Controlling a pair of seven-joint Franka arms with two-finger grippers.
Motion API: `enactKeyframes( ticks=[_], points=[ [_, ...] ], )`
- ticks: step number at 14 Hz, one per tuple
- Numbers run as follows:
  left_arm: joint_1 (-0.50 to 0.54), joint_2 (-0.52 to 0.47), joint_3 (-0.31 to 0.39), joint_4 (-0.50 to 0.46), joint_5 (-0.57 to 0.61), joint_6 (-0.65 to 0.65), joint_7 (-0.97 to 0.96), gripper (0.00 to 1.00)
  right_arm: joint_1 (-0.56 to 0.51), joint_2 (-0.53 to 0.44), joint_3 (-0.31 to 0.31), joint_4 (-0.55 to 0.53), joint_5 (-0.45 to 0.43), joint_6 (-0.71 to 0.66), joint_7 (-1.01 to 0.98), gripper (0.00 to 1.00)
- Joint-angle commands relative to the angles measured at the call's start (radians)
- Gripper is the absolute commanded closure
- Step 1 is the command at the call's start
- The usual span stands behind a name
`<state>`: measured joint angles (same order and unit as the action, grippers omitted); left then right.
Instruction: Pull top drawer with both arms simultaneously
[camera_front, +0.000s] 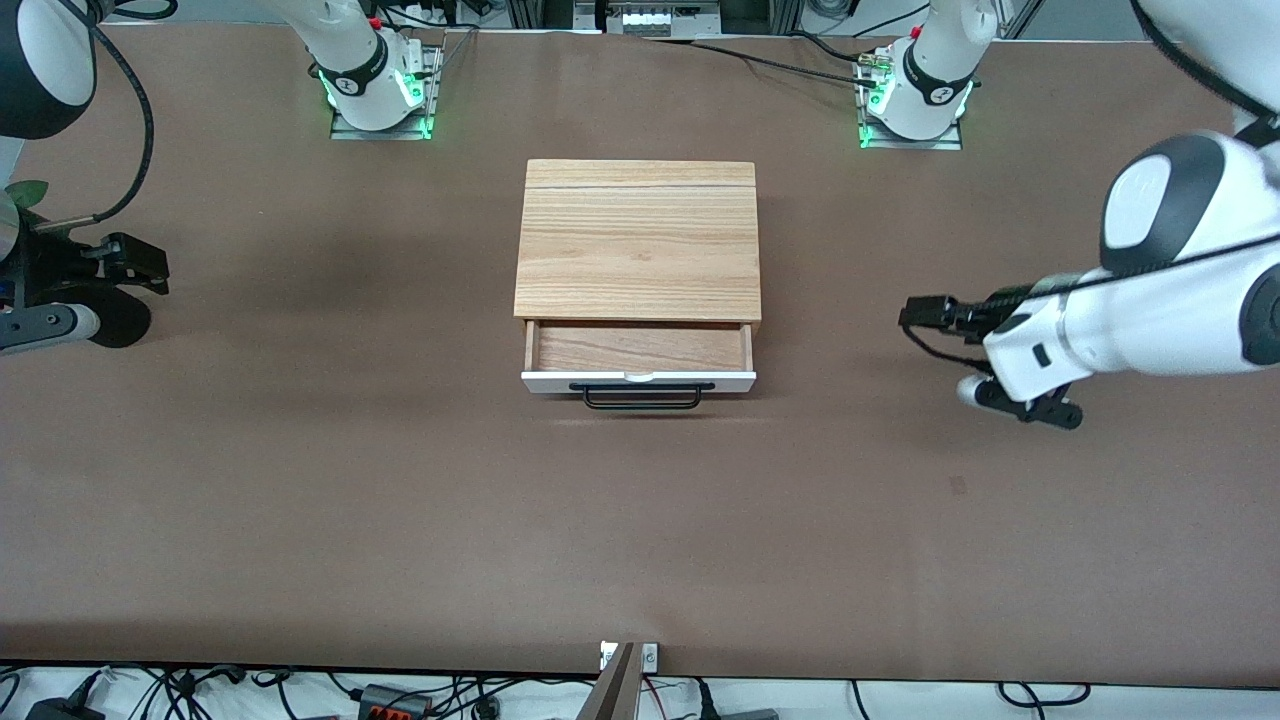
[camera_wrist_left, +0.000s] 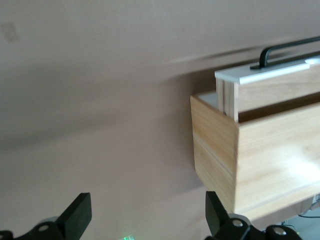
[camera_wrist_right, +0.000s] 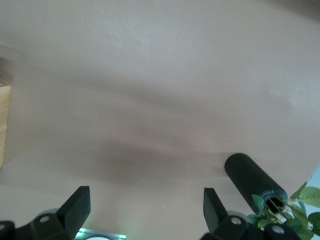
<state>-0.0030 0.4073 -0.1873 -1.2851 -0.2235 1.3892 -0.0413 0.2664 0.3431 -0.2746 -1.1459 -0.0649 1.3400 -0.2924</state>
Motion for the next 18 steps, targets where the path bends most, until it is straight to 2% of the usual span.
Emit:
enactKeyframes(
  ticks=[1, 3, 5, 7, 9, 10, 13, 14, 18],
  points=[
    [0.018, -0.085, 0.002, -0.017, 0.044, -0.053, -0.043, 0.0, -0.015, -0.015, 0.002, -0.001, 0.011, -0.027, 0.01, 0.0],
    [0.023, -0.146, -0.003, -0.023, 0.143, -0.084, -0.049, 0.0, -0.025, -0.047, 0.003, -0.032, 0.026, -0.024, 0.009, 0.0],
    [0.024, -0.157, -0.009, -0.022, 0.162, -0.113, -0.087, 0.0, -0.047, -0.094, 0.012, -0.104, 0.049, -0.007, 0.012, 0.0],
    [0.028, -0.174, -0.005, -0.037, 0.161, -0.137, -0.092, 0.0, -0.125, -0.205, 0.087, -0.272, 0.057, 0.095, 0.012, 0.0],
    [0.031, -0.186, 0.0, -0.057, 0.164, -0.162, -0.094, 0.0, -0.264, -0.321, 0.219, -0.461, 0.057, 0.227, 0.013, 0.0],
    [0.041, -0.212, 0.002, -0.092, 0.165, -0.15, -0.092, 0.0, -0.278, -0.358, 0.232, -0.51, 0.057, 0.272, 0.013, 0.0],
    [0.081, -0.326, -0.003, -0.277, 0.191, -0.035, -0.065, 0.0, -0.279, -0.369, 0.241, -0.534, 0.05, 0.303, 0.172, 0.0],
    [0.095, -0.356, -0.009, -0.325, 0.214, 0.002, -0.039, 0.0, -0.279, -0.371, 0.267, -0.531, 0.047, 0.298, 0.246, 0.0],
    [0.101, -0.34, 0.002, -0.31, 0.237, -0.004, -0.038, 0.0, -0.282, -0.363, 0.278, -0.512, 0.047, 0.271, 0.256, 0.0]
  ],
)
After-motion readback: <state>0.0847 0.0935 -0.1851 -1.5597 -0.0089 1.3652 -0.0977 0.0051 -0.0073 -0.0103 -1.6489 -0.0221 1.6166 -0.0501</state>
